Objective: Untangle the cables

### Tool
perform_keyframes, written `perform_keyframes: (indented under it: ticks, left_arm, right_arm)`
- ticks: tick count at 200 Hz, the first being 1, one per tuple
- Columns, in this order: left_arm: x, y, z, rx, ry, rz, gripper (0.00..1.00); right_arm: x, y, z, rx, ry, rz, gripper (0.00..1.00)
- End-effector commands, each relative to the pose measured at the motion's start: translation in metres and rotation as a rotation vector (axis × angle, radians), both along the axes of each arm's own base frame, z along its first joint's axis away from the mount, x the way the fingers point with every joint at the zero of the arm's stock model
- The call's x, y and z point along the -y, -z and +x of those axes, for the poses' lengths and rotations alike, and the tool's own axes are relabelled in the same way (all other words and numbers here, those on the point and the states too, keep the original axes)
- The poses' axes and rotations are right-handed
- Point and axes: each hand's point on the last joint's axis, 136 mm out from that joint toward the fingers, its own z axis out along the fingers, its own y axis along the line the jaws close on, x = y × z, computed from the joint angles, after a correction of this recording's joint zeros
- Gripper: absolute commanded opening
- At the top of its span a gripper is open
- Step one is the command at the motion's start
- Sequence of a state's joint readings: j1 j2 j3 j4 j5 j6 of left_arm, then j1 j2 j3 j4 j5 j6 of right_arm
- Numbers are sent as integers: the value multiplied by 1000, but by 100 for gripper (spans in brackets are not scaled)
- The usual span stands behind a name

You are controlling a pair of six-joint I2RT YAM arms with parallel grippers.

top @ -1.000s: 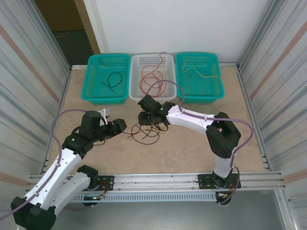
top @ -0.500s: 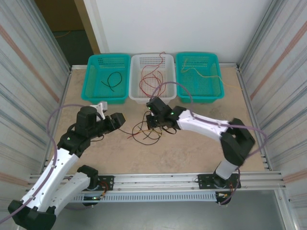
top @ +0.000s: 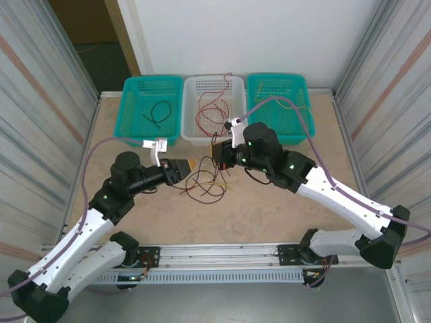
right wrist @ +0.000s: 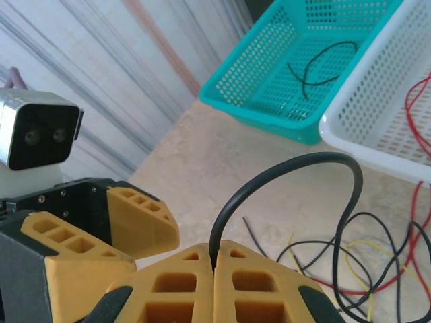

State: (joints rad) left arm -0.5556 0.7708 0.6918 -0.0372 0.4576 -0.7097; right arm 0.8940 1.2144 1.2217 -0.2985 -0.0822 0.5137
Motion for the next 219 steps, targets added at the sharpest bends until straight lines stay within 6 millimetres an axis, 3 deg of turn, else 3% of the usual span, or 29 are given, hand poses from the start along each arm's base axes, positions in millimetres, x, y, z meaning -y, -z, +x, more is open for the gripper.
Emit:
perform_keyframes:
  ticks: [1, 29, 73, 124, 152, 183, 219]
  left_arm:
    - [14, -32, 5, 132, 61, -34, 52]
    - [38, -35, 0, 157, 168, -70, 51]
    - [74, -24, -21, 360, 247, 78, 61]
    - [54, -19, 2, 583, -11, 285, 68]
    - [51, -26, 5, 651, -33, 318, 66]
    - [59, -26, 8, 674, -8, 341, 54]
    - [59, -25, 15, 673, -45, 342, 28]
  right_arm:
    - [2, -32, -9, 11, -63, 120, 0]
    - [9, -44, -7, -2, -68, 172, 0]
    - [12, -53, -5, -41, -88, 241, 0]
    - [10, -53, -7, -66, -107, 261, 1]
    - [8, -49, -8, -88, -115, 260, 1]
    - [4, -46, -8, -104, -124, 277, 1]
    - [2, -41, -8, -120, -121, 268, 1]
